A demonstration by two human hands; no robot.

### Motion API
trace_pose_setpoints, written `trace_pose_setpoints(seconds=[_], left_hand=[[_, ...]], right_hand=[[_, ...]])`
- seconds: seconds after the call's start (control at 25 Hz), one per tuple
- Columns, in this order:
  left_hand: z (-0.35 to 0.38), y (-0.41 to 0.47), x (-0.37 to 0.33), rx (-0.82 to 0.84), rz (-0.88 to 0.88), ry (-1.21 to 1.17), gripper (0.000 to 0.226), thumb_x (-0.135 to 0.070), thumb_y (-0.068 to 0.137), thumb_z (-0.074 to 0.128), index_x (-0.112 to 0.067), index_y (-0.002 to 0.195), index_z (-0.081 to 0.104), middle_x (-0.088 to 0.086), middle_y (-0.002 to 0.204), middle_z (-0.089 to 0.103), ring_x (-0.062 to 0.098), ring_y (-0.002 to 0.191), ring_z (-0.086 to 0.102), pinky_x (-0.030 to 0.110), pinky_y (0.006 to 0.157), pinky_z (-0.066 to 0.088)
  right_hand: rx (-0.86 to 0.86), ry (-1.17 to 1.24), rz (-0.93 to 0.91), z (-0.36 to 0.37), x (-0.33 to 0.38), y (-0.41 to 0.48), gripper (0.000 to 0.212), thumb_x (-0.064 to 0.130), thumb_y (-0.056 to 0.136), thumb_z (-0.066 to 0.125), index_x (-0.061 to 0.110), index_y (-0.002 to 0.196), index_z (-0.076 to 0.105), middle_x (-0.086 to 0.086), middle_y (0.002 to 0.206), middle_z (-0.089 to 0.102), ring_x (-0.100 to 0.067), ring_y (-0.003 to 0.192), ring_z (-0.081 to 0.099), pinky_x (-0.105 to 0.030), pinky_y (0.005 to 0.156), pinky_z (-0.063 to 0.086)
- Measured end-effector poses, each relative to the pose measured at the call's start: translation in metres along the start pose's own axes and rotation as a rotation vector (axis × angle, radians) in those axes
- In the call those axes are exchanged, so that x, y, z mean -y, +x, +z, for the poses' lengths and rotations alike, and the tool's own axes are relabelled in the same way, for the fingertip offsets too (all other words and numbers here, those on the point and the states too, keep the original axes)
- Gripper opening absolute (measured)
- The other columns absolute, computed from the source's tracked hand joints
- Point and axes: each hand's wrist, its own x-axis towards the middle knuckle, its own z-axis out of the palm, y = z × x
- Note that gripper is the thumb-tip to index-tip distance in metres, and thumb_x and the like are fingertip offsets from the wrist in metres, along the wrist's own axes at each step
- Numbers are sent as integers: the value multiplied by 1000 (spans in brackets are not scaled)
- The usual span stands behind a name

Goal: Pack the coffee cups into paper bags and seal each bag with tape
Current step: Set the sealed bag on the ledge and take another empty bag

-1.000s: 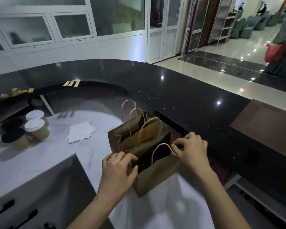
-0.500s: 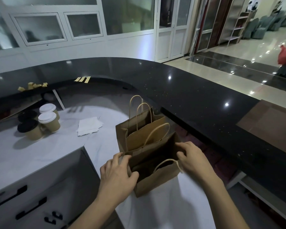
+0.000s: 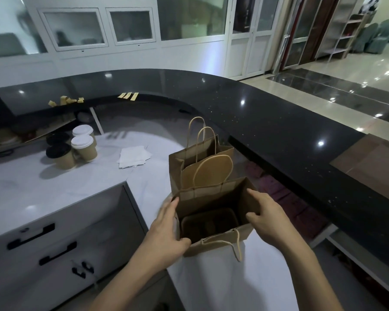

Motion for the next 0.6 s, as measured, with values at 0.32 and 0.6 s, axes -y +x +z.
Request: trace_pose_setpoints(seconds=[0.32,0.6], left_hand=[[-28,-31,25,-107,-15,-97,102,-23,81,71,-51,154,5,-29,161,4,14,145,30,36,109,45],[-78,-47,61,-194,-28,-142,100,-14,83,68,-45,156,8,-27,161,4,-3,141,19,16,103,27]], right_hand=[[40,-16,-88,20,34,-14,68,11,97,59,27,157,33,3,156,39,-16,135,46,-22,93,41],[48,13,-173,56,93,-14,67,10,94,58,26,155,37,4,149,44,-10,119,48,-18,81,46]])
